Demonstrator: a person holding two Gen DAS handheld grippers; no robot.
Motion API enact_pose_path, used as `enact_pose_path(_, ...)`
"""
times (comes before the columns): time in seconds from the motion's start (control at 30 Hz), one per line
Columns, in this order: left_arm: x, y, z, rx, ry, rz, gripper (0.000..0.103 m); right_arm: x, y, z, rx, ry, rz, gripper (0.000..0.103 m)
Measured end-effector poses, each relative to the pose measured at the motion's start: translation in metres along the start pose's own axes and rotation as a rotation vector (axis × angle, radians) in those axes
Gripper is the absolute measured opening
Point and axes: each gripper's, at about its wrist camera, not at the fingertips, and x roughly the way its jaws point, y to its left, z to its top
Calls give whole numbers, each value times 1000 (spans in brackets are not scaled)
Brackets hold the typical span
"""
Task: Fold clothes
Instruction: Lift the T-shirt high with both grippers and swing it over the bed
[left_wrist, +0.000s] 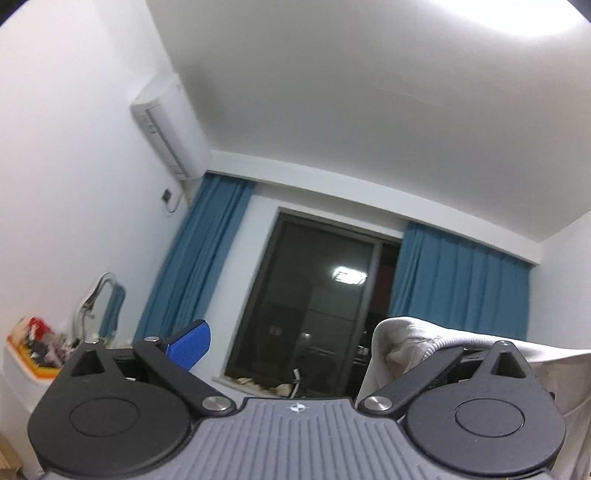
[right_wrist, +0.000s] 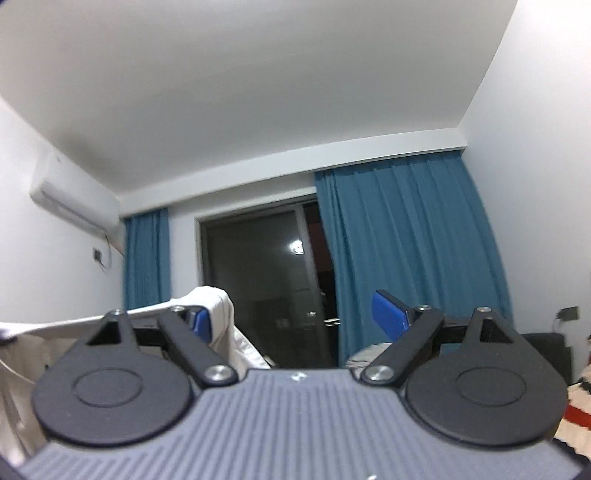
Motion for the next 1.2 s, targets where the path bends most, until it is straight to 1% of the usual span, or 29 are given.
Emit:
enact_pose_path(0.1,32,-11,-5,-16,65,-34,103,20,-6,17,-25,4,-20,87)
enact_pose_path(0.13,43,-15,-7,-22,88,-45,103,29,-10,17,-36,14,-31,87)
enact_pose_path(0.17,58,-17,-17,-26,112,-53,103,40,-14,13,-44,32,-45,87)
enact_pose_path(0.23,93,-18,-50,-22,165,-58,103,63,-23,-2,-60,75,-72,87)
enact_pose_path(0.27,110,-19,-67,-20,191,-60,103,77,-29,-16,-77,101,-89,87)
enact_pose_path(0.33,154,-17,-111,-12,248,-59,103,105,-40,-47,-111,153,-123,87)
enact_pose_path(0.4,197,-15,-161,17,281,-49,103,140,-58,-88,-124,207,-154,87)
enact_pose_path(0.47,239,-22,-213,113,267,-7,103,178,-74,-131,-110,261,-189,87)
enact_pose_path(0.53,288,-28,-268,157,294,14,103,225,-93,-183,-98,332,-237,87)
enact_pose_path(0.6,344,-21,-330,146,362,31,103,274,-113,-239,-88,402,-289,87)
enact_pose_path(0.63,371,-15,-361,141,391,39,103,294,-121,-265,-90,421,-305,87)
enact_pose_path(0.7,422,-3,-429,151,454,54,103,337,-141,-331,-101,468,-334,86)
enact_pose_path(0.77,467,7,-500,161,523,70,103,376,-160,-400,-117,525,-362,86)
enact_pose_path(0.83,506,20,-572,155,601,87,103,410,-174,-462,-134,584,-370,86)
enact_pose_path(0.93,553,48,-673,161,724,112,103,446,-193,-557,-149,656,-350,86)
enact_pose_path(1.0,580,65,-728,162,820,119,103,465,-207,-612,-148,736,-333,86)
enact_pose_path(1.07,601,80,-771,180,909,100,103,470,-222,-661,-140,822,-321,86)
enact_pose_path(1.1,602,87,-786,198,939,94,103,471,-227,-681,-143,865,-325,86)
enact_pose_path(1.17,601,100,-811,238,992,84,103,475,-239,-710,-123,954,-323,86)
enact_pose_path(1.2,604,101,-817,262,1009,71,103,478,-245,-717,-98,985,-315,86)
